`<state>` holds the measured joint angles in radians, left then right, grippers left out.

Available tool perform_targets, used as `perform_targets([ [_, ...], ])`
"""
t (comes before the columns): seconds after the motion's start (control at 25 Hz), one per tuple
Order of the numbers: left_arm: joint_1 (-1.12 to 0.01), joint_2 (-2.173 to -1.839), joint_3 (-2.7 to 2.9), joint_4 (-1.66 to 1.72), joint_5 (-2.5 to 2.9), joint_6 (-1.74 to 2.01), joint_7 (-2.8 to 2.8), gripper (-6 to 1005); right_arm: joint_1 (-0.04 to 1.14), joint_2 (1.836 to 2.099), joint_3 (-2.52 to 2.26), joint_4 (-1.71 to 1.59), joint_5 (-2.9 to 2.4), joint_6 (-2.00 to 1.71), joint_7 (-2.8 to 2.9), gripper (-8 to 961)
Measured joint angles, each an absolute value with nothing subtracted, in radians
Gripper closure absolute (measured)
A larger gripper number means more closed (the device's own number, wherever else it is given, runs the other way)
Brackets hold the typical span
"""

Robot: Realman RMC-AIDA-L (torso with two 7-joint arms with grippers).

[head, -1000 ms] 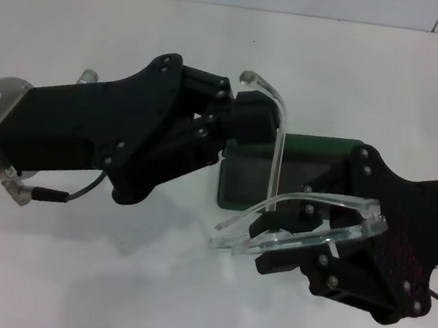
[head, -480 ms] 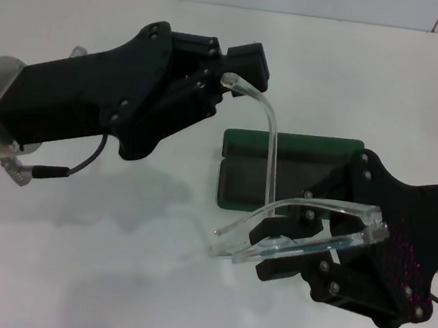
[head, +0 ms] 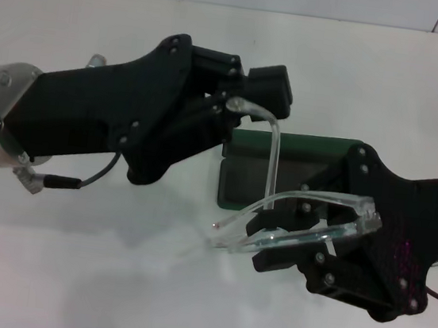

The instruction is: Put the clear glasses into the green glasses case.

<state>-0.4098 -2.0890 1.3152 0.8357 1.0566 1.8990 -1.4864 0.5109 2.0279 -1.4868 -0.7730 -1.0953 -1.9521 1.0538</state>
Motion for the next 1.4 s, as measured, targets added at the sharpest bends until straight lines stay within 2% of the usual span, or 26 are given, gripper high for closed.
perform_targets([
  [1.4, -0.408, -2.090, 1.398, 0.836, 1.044, 1.943, -1.491, 941, 0.508, 2.026, -1.483, -0.770, -1.095, -1.942, 1.043, 834],
])
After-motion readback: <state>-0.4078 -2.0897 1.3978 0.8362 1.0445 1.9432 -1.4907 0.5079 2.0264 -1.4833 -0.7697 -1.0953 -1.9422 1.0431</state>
